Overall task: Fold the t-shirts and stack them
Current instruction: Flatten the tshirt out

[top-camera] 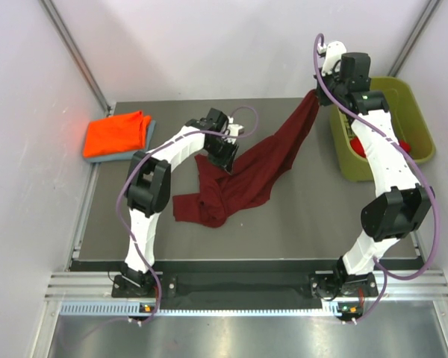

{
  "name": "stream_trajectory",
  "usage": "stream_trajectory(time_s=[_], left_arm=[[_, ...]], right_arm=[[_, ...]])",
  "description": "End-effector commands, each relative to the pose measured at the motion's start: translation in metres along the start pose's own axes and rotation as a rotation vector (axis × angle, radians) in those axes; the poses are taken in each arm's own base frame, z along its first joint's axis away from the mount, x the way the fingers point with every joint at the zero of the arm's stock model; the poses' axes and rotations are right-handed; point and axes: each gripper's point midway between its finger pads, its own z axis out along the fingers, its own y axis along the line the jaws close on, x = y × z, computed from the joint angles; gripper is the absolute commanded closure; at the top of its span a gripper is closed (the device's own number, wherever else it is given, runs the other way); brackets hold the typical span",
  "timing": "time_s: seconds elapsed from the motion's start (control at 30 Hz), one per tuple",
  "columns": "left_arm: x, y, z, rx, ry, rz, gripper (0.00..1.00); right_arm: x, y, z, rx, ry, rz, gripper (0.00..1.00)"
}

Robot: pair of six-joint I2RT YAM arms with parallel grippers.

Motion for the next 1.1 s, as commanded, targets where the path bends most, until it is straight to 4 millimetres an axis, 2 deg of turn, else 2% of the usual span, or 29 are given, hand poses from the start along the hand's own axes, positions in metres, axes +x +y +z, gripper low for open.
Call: stream_trajectory(time_s=[0.0,0.03,0.13,0.27,0.37,0.4,0.47,0.6,0.67,0.73,0.77,0.8,0.83,0.87,0.9,0.97,1.03,1.07], left_arm=[[-0.032,0.005,-0.008,-0.026,-0.068,0.058,0.63],[-0.034,0.005,-0.009,-0.028,-0.069,0.066,0.77],[-0.046,0.008,-0.024,-0.046,-0.106,0.086,0.99],[-0.076,0.016,-0.067,-0.130,-0.218,0.117,1.00],[-0.107,0.016,-0.120,-0.223,-0.353,0.180,1.00],[-0.121,0.017,-0.147,-0.280,-0.426,0.193,1.00],[-0.140,0.017,-0.184,-0.352,-0.515,0.237,1.00],[-0.168,0.014,-0.265,-0.500,-0.678,0.295,1.00],[-0.172,0.007,-0.293,-0.533,-0.723,0.334,0.99],[-0.166,-0.008,-0.326,-0.533,-0.773,0.367,0.97],[-0.164,-0.008,-0.323,-0.523,-0.762,0.371,0.97],[-0.159,-0.016,-0.339,-0.519,-0.792,0.366,0.97],[-0.155,-0.022,-0.345,-0.504,-0.801,0.366,0.96],[-0.147,-0.022,-0.343,-0.498,-0.783,0.358,0.95],[-0.141,-0.034,-0.354,-0.461,-0.806,0.375,0.94],[-0.127,-0.044,-0.356,-0.418,-0.794,0.384,0.91],[-0.113,-0.048,-0.350,-0.392,-0.755,0.406,0.90],[-0.107,-0.049,-0.341,-0.367,-0.728,0.414,0.89]], right_arm=[[-0.034,-0.002,-0.013,0.019,-0.102,-0.020,1.00],[-0.035,-0.002,-0.013,0.020,-0.103,-0.021,1.00],[-0.038,-0.003,-0.017,0.028,-0.113,-0.028,1.00],[-0.046,-0.018,-0.023,0.097,-0.130,-0.044,1.00],[-0.061,-0.031,-0.029,0.144,-0.167,-0.042,1.00],[-0.071,-0.034,-0.034,0.155,-0.191,-0.046,1.00],[-0.081,-0.039,-0.036,0.173,-0.215,-0.053,1.00],[-0.122,-0.050,-0.057,0.223,-0.320,-0.061,1.00],[-0.136,-0.053,-0.069,0.243,-0.361,-0.061,1.00],[-0.149,-0.054,-0.087,0.251,-0.404,-0.063,1.00],[-0.152,-0.052,-0.093,0.243,-0.416,-0.062,1.00],[-0.150,-0.050,-0.095,0.235,-0.415,-0.061,1.00],[-0.148,-0.048,-0.098,0.226,-0.413,-0.058,1.00],[-0.150,-0.045,-0.106,0.211,-0.424,-0.056,1.00],[-0.143,-0.042,-0.105,0.198,-0.408,-0.048,1.00],[-0.139,-0.037,-0.110,0.176,-0.404,-0.047,1.00],[-0.128,-0.035,-0.108,0.169,-0.375,-0.048,1.00],[-0.124,-0.034,-0.107,0.167,-0.365,-0.049,1.00]])
